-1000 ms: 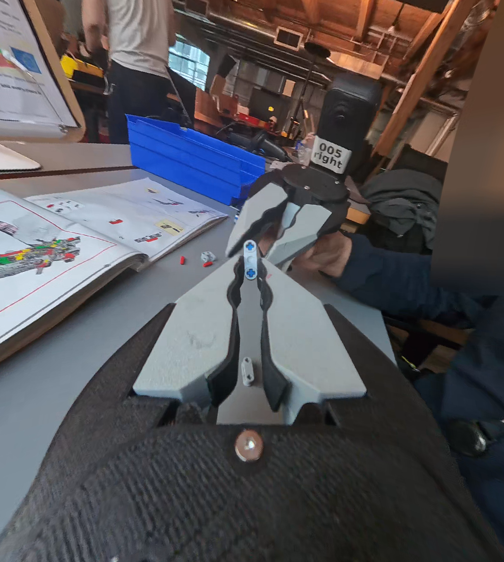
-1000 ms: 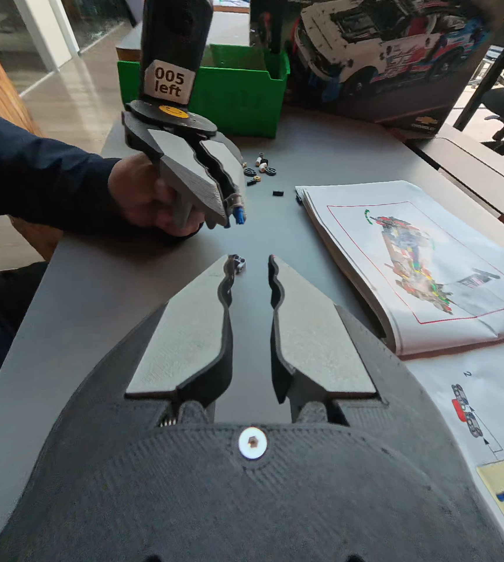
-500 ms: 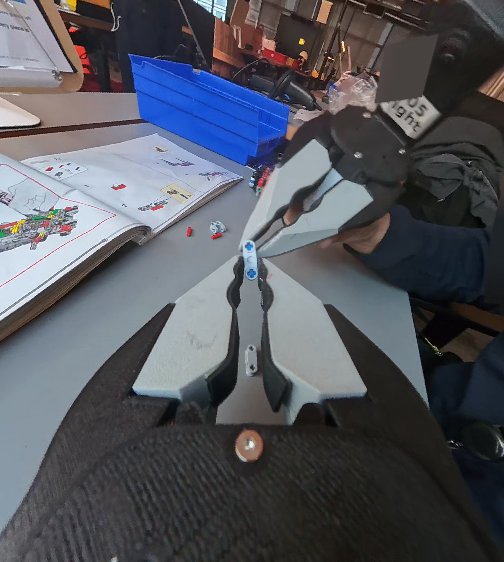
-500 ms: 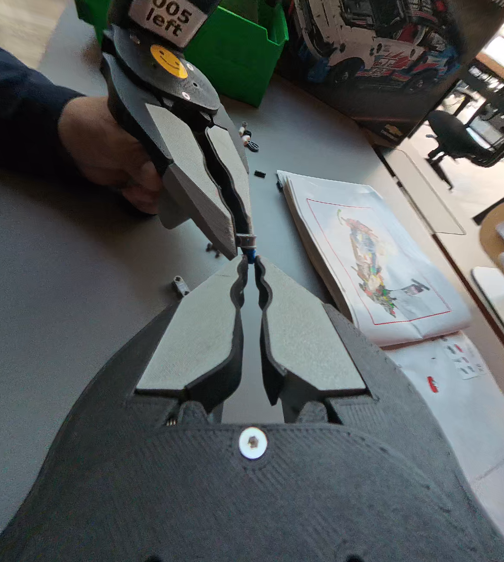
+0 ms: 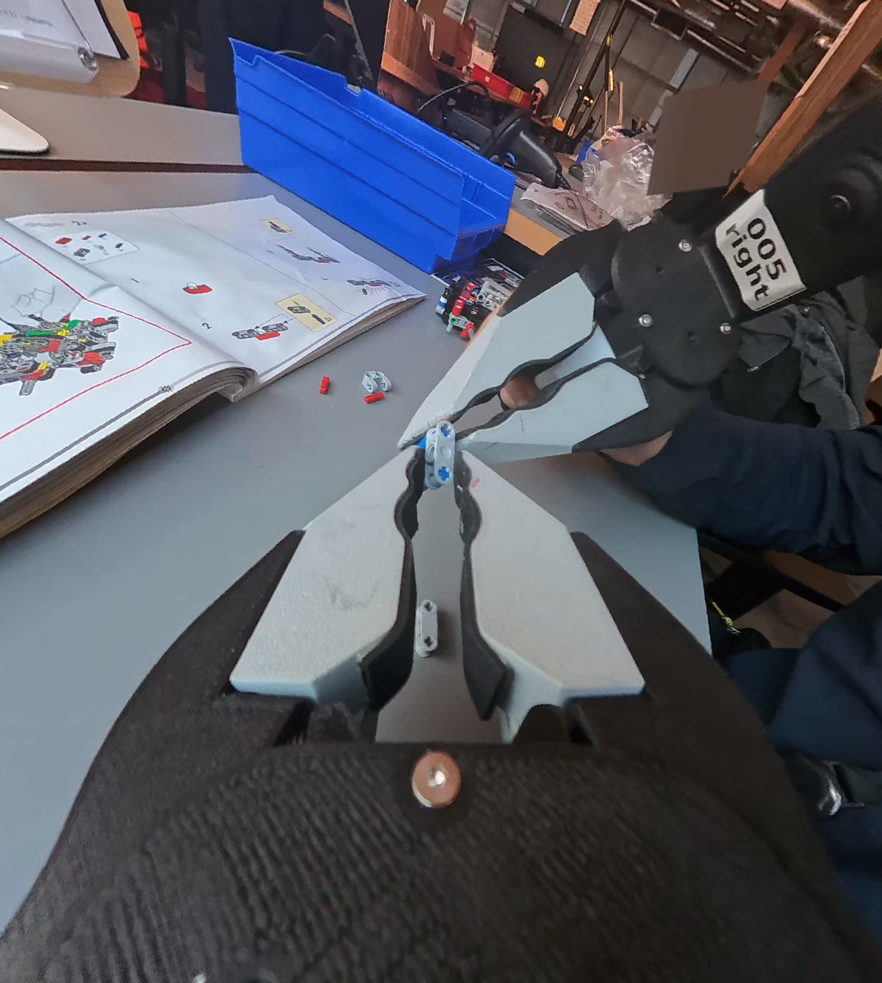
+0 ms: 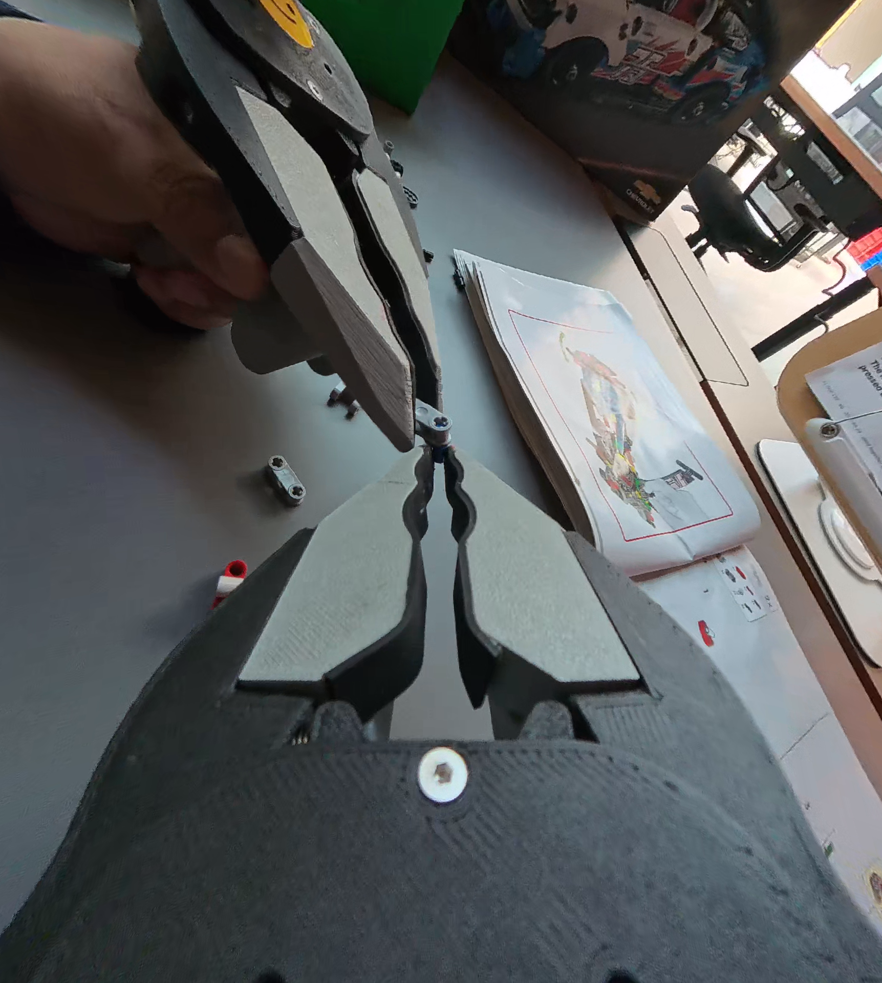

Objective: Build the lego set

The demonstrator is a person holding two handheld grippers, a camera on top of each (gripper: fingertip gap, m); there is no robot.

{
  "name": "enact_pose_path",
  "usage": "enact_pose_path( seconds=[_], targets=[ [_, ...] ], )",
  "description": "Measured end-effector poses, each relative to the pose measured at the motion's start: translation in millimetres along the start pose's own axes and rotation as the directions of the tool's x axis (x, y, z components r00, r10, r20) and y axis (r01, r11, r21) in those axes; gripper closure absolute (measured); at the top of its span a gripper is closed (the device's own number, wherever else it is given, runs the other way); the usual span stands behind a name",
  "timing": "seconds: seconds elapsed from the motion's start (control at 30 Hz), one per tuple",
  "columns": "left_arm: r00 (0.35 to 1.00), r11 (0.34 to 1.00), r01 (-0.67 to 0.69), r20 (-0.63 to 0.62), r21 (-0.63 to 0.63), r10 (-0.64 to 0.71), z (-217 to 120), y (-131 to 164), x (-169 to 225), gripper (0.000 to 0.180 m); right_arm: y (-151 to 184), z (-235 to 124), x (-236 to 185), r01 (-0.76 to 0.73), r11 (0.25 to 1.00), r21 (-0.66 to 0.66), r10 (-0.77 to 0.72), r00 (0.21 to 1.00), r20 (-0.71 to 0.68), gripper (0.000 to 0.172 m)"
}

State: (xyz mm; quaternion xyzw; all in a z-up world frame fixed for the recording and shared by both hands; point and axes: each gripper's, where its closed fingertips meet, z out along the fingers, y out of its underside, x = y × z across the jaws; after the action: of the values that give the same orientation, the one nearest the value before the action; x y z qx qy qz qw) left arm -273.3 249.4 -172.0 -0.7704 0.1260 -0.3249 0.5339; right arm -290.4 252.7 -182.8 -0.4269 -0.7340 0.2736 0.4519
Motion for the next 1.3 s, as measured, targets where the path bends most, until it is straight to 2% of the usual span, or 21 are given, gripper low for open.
enact_pose_path(
  seconds=[0.17,0.23,0.33,0.47,0.6,0.77,0.97,1.23,1.3],
  targets=[
    [0.988,0.99,-0.137,0.07,-0.036,0.14,-0.7,-3.2,3.2,0.166,-2.5,-3.7,2.4,0.028,0.999,-0.018,-0.029,0.998,-0.05,0.171],
    [0.967,0.973,-0.214,0.119,-0.086,0.224,-0.6,-1.4,1.2,0.173,-6.2,-7.6,4.5,0.028,1.0,0.005,-0.028,0.998,-0.062,0.171],
    [0.935,0.945,-0.314,0.142,-0.096,0.325,-2.7,-4.3,3.2,0.175,-8.2,-9.3,1.7,0.004,1.0,0.025,-0.003,1.0,-0.031,0.171],
    [0.864,0.891,-0.444,0.22,-0.088,0.453,-2.7,-6.7,0.1,0.176,-6.9,-5.2,1.7,-0.199,0.978,0.054,0.195,0.977,0.083,0.172],
    [0.842,0.882,-0.466,0.271,-0.072,0.466,-5.3,-10.5,-4.1,0.176,-8.3,1.0,2.4,-0.326,0.943,0.072,0.311,0.937,0.161,0.171],
    [0.833,0.886,-0.459,0.314,-0.068,0.456,-7.9,-11.6,-10.7,0.176,-8.0,8.8,3.5,-0.376,0.924,0.072,0.358,0.916,0.184,0.171],
    [0.772,0.849,-0.514,0.367,-0.121,0.519,-9.0,-10.9,-14.4,0.177,-6.3,13.8,3.7,-0.391,0.919,0.056,0.374,0.907,0.191,0.171],
    [0.819,0.886,-0.459,0.359,-0.058,0.448,-10.3,-14.5,-15.2,0.177,-9.0,15.0,3.5,-0.453,0.888,0.078,0.427,0.875,0.229,0.171],
    [0.781,0.863,-0.498,0.389,-0.083,0.489,-11.0,-16.1,-15.6,0.177,-10.6,15.8,5.0,-0.471,0.878,0.086,0.441,0.865,0.239,0.171]
  ],
)
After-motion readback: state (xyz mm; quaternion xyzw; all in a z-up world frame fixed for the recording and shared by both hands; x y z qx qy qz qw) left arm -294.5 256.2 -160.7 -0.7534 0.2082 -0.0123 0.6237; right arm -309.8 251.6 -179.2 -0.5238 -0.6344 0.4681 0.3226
